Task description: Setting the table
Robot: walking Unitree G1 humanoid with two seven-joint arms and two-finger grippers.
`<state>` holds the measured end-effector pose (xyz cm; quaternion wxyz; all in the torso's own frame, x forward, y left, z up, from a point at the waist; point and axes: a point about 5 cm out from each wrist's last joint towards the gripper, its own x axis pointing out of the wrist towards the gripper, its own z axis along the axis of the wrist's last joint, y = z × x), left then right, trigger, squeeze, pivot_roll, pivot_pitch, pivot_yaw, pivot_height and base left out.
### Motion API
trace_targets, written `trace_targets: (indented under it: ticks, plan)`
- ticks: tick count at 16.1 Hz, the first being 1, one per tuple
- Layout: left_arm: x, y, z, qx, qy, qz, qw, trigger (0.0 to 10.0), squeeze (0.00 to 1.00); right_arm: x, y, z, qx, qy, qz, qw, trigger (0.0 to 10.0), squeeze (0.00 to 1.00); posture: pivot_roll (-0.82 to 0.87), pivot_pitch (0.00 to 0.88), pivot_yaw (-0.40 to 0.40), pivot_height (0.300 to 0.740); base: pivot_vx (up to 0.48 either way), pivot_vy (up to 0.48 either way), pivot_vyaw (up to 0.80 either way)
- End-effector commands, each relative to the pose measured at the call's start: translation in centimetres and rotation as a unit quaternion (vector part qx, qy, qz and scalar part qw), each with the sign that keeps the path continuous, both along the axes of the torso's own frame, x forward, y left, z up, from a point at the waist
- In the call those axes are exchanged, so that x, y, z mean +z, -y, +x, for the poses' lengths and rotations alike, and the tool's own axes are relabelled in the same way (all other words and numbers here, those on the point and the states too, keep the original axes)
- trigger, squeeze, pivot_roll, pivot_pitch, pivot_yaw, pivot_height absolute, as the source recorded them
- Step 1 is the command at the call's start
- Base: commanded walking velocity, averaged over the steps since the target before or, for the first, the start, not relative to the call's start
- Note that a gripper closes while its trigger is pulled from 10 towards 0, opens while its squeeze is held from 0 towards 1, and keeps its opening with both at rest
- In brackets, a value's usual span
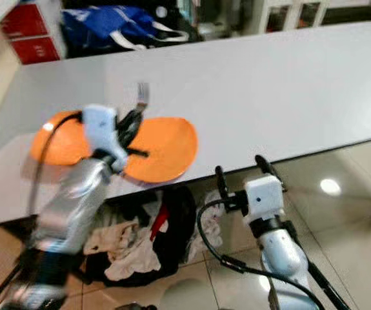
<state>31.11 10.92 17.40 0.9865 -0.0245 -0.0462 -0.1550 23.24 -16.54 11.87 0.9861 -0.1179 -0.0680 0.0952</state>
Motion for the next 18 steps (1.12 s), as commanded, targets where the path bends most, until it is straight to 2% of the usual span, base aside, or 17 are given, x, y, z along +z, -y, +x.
trace_targets:
  ticks: [1,2,3,4,5,18]
  plan:
    - [0.3,-1.2,-0.7,0.015,0.003,-0.005,1.000,0.0,0.00,0.3,-0.3,0.3,0.008,0.013,0.001,1.000,10.0,0.02,-0.13,0.000,0.089,0.740,0.000,0.000,0.00]
    - [0.1,-1.9,-1.2,0.029,0.008,0.000,1.000,0.0,0.00,0.3,-0.3,0.5,0.009,0.015,0.002,1.000,10.0,0.02,-0.13,0.000,0.088,0.740,0.000,0.000,0.00]
    - [-0.3,-3.0,-2.3,0.052,0.005,0.005,0.999,0.0,0.00,0.2,-0.5,0.8,0.009,0.017,0.004,1.000,10.0,0.02,-0.12,0.000,0.087,0.740,0.000,0.000,0.00]
    - [-0.7,-3.5,-3.3,0.067,-0.006,0.010,0.998,0.0,0.00,0.2,-0.7,1.2,0.011,0.019,0.005,1.000,10.0,0.02,-0.11,0.000,0.084,0.740,0.000,0.000,0.00]
    - [-1.0,-3.7,-3.6,0.076,-0.012,0.010,0.997,0.0,0.00,0.2,-0.8,1.5,0.012,0.019,0.005,1.000,10.0,0.02,-0.11,0.000,0.081,0.740,0.000,0.000,0.00]
    - [-1.0,-3.7,-3.6,0.076,-0.012,0.010,0.997,0.0,0.00,0.2,-0.8,1.5,0.012,0.019,0.005,1.000,10.0,0.02,-0.11,0.000,0.081,0.740,0.000,0.000,0.00]
